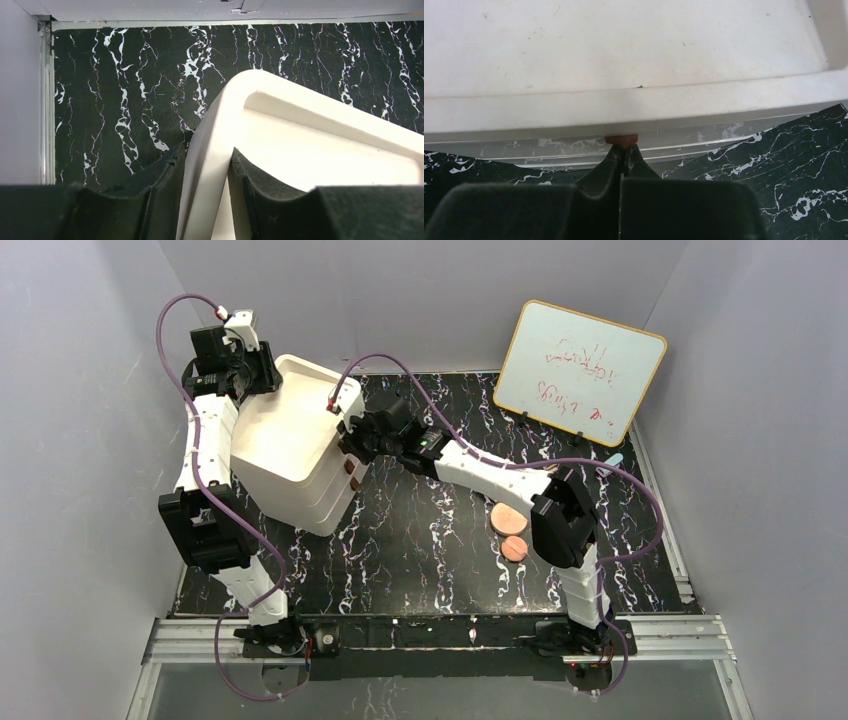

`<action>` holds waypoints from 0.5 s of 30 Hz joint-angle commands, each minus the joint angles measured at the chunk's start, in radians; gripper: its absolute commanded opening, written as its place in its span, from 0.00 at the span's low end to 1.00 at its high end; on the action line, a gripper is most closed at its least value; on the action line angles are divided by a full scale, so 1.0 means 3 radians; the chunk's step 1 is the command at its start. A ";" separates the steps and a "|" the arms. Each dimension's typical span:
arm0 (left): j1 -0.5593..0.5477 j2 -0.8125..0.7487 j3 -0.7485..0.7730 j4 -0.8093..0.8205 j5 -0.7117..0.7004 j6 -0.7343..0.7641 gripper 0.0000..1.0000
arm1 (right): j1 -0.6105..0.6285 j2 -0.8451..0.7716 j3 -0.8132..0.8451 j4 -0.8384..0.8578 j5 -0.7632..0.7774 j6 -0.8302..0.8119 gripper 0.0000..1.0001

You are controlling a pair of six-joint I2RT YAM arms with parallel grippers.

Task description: Organize the makeup

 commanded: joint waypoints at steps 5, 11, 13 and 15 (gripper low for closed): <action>0.0076 -0.0132 -0.0092 -0.0078 0.0005 -0.0028 0.34 | -0.0036 -0.0380 -0.0438 0.0123 0.0353 -0.0206 0.01; 0.0076 -0.0126 -0.0101 -0.0066 0.0016 -0.0039 0.34 | -0.0074 -0.0665 -0.0834 0.0186 0.0509 -0.0220 0.01; 0.0076 -0.0127 -0.0097 -0.0066 0.0018 -0.0047 0.34 | -0.0080 -0.0763 -0.0977 0.0211 0.0546 -0.0210 0.01; 0.0076 -0.0124 -0.0099 -0.0069 0.0017 -0.0048 0.34 | -0.0087 -0.0857 -0.1103 0.0228 0.0583 -0.0208 0.01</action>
